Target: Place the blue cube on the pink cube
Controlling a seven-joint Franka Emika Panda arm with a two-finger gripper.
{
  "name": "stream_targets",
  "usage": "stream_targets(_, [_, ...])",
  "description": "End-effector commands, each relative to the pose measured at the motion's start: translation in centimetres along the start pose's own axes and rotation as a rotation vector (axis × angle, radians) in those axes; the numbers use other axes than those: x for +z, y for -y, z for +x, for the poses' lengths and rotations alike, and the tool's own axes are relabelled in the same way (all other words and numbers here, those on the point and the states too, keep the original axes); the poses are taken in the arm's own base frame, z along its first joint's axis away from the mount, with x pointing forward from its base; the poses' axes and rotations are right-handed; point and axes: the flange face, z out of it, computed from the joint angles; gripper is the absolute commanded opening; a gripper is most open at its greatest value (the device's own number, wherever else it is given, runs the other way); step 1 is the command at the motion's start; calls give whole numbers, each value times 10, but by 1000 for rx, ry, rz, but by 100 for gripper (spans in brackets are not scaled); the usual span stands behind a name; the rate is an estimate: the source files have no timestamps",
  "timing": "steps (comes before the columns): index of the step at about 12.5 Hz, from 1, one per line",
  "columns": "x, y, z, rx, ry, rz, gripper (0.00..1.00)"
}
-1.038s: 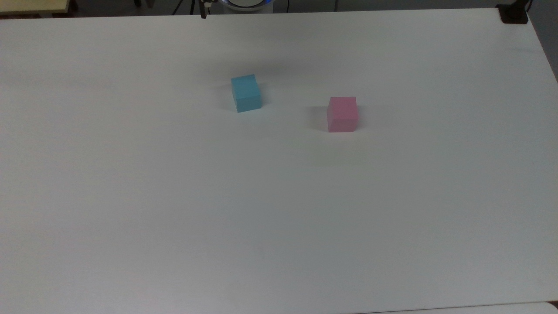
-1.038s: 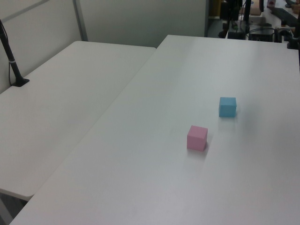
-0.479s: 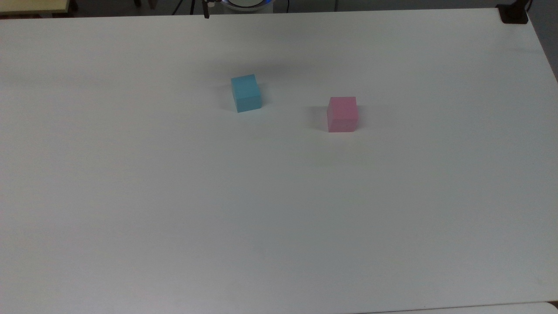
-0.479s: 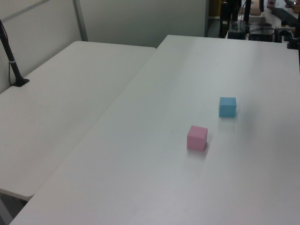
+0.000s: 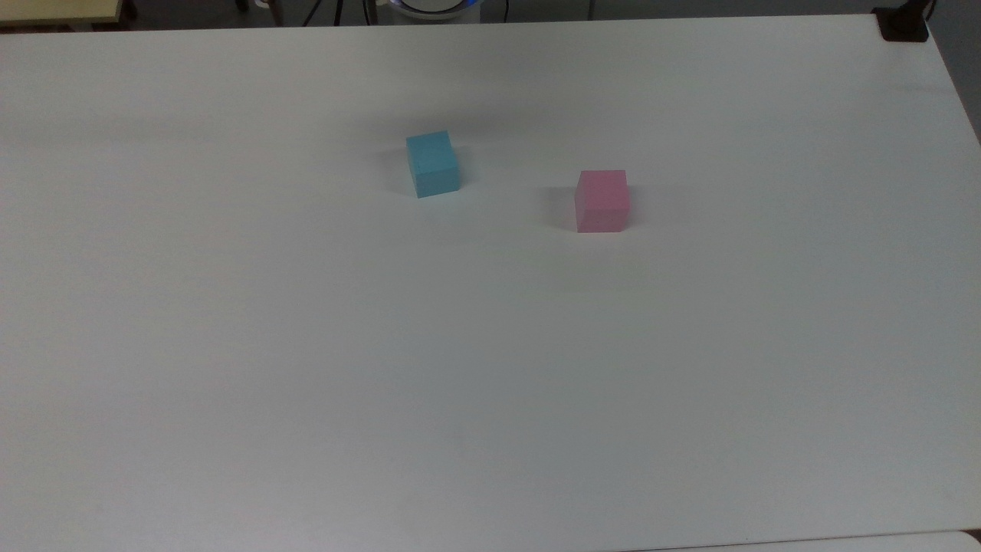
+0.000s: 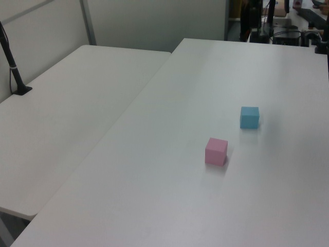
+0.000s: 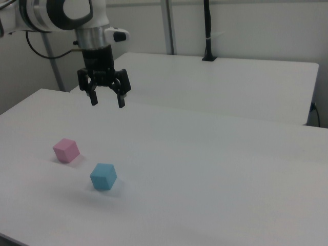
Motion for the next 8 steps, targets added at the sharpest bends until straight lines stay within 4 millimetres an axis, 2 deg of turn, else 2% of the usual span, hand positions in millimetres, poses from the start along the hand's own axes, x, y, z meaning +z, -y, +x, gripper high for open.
stream_targets(1, [28,9,0,-144,72,6,100])
stream_targets(4, [83,39,-3,-247,170,24,100])
stream_targets(5, [108,45,-3,-260,183,26,100])
stream_targets(8, [169,85,6,-255,100,-1,100])
